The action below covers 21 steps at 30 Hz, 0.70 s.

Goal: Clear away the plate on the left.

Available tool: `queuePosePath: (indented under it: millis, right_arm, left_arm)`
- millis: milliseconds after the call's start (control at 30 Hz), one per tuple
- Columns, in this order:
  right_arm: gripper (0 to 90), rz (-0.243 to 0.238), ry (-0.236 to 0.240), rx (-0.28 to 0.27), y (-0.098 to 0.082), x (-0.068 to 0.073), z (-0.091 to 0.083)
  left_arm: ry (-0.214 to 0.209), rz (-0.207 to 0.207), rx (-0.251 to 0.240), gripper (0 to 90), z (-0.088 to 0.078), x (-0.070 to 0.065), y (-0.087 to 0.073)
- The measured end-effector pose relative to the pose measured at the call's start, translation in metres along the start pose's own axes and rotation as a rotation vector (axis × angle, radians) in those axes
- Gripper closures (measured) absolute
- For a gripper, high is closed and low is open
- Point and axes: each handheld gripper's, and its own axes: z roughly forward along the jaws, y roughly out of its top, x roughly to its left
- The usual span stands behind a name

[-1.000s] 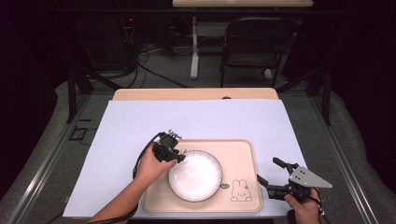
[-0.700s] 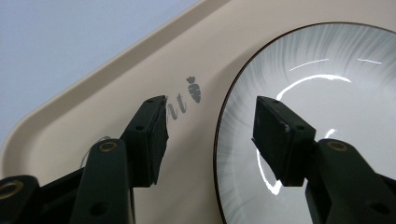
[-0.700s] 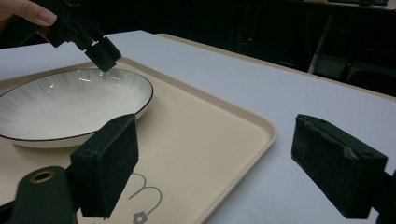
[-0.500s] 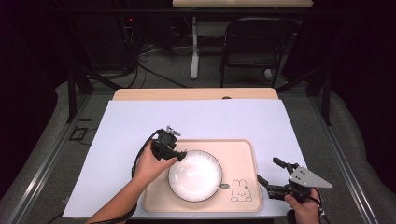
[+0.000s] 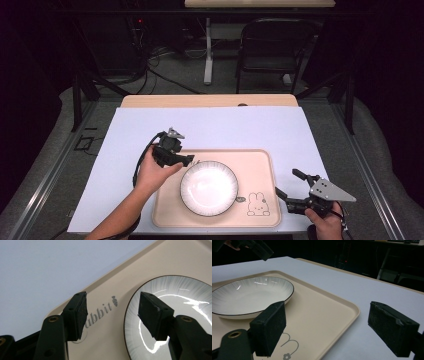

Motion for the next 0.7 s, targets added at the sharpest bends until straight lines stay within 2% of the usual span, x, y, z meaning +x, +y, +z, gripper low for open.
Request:
queuePosePath:
  millis: [233,400,533,600,700]
  right_arm:
    - [14.4,-0.002,0.000,-0.002,0.000,0.000,0.000]
    - [14.3,-0.004,-0.001,-0.002,0.000,0.000,0.000]
    - [14.4,-0.004,0.000,-0.002,0.000,0.000,0.000]
    - [14.3,-0.002,0.001,-0.001,0.000,0.000,0.000]
    - [14.4,-0.004,0.001,-0.002,0.000,0.000,0.000]
  left_arm:
    - [0.026,-0.036,-0.050,41.5,-0.026,0.013,-0.008]
    - [0.047,-0.050,-0.062,41.4,-0.039,0.021,-0.017]
    - [0.050,-0.094,-0.082,40.9,-0.051,0.031,-0.028]
    - [0.064,-0.122,-0.108,40.6,-0.057,0.036,-0.035]
    - [0.074,-0.135,-0.123,39.5,-0.063,0.042,-0.045]
